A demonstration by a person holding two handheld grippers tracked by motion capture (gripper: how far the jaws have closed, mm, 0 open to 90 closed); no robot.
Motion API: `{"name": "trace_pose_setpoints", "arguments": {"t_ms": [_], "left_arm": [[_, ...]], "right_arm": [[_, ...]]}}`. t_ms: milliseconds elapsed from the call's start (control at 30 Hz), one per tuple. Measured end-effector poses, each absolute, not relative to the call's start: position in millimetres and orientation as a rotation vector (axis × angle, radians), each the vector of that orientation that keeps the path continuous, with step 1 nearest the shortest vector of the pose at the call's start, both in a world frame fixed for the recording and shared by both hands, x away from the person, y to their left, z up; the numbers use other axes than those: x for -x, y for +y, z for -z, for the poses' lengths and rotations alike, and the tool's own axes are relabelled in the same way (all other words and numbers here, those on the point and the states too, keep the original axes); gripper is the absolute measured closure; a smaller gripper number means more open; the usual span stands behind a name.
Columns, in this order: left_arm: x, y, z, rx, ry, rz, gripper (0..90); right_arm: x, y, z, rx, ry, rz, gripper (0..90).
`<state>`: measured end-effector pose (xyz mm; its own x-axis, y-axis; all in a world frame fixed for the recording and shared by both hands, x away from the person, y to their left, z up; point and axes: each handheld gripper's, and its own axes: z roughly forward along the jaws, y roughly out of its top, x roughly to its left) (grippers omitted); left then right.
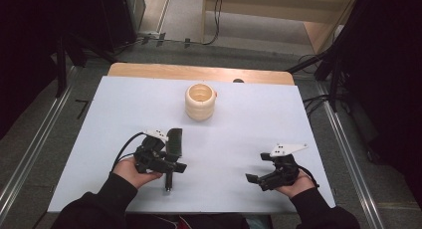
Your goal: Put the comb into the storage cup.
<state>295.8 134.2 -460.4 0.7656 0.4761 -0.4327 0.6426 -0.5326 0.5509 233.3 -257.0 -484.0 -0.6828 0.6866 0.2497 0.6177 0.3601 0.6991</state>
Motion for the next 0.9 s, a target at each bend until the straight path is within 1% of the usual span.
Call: {"name": "trace_pose_setpoints", "arguments": {"t_ms": [33,100,167,600,900], "left_arm": [[-295,134,461,-2.238,0.814,0.315,62.3],[-293,133,465,-2.254,0.786,0.324,78.8],[-291,133,467,-2.271,0.765,0.318,89.1],[-296,134,486,-2.386,0.794,0.324,90.0],[-301,141,491,-2.394,0.834,0.336,89.9]], "right_arm": [[-233,-257,484,-1.209,2.520,-1.235,0.0],[-233,-257,484,-1.208,2.521,-1.233,0.0],[-233,-257,484,-1.205,2.523,-1.231,0.0],[-233,-257,484,-1.194,2.527,-1.224,0.0],[-233,-256,484,-1.190,2.529,-1.222,0.0]]}}
